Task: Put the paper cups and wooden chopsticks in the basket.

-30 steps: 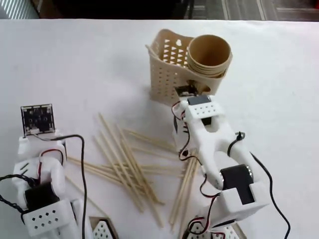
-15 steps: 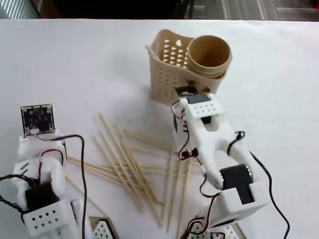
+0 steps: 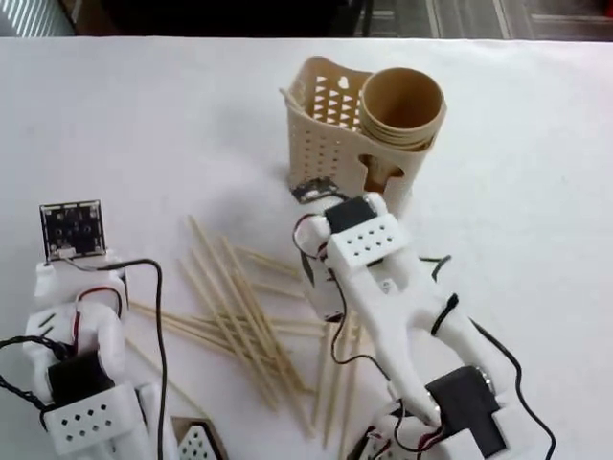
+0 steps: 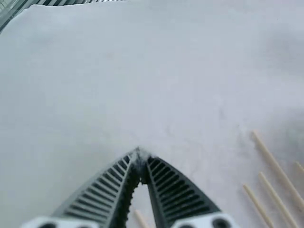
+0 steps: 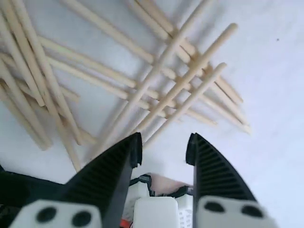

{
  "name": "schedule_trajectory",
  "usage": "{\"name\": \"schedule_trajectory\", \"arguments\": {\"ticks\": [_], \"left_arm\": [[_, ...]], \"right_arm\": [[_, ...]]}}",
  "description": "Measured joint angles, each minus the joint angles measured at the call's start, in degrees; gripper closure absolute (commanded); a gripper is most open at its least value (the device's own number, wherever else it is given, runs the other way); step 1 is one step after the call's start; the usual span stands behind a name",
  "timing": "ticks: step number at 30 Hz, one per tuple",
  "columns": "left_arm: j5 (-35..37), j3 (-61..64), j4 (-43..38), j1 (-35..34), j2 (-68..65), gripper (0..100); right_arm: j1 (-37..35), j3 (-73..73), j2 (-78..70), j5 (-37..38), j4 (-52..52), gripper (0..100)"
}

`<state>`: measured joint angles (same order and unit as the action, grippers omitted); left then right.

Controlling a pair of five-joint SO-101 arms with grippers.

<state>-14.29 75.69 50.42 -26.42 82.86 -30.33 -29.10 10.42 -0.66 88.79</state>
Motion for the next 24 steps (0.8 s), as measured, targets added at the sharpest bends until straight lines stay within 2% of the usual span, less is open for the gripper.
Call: {"name": "schedule_trajectory", "arguments": {"ticks": [9, 21, 24], "left_arm": [[0.0, 0.0, 0.0, 0.0, 0.0, 98], [0.0, 0.0, 0.0, 0.0, 0.0, 98], [0.0, 0.0, 0.0, 0.0, 0.0, 98]], "right_arm": [[-1.32, -7.38, -5.01, 0.0, -13.1, 82.9], [-2.46, -7.03, -11.43, -2.99, -18.73, 83.2], [-2.37, -6.95, -14.59, -2.99, -18.73, 88.0]]}}
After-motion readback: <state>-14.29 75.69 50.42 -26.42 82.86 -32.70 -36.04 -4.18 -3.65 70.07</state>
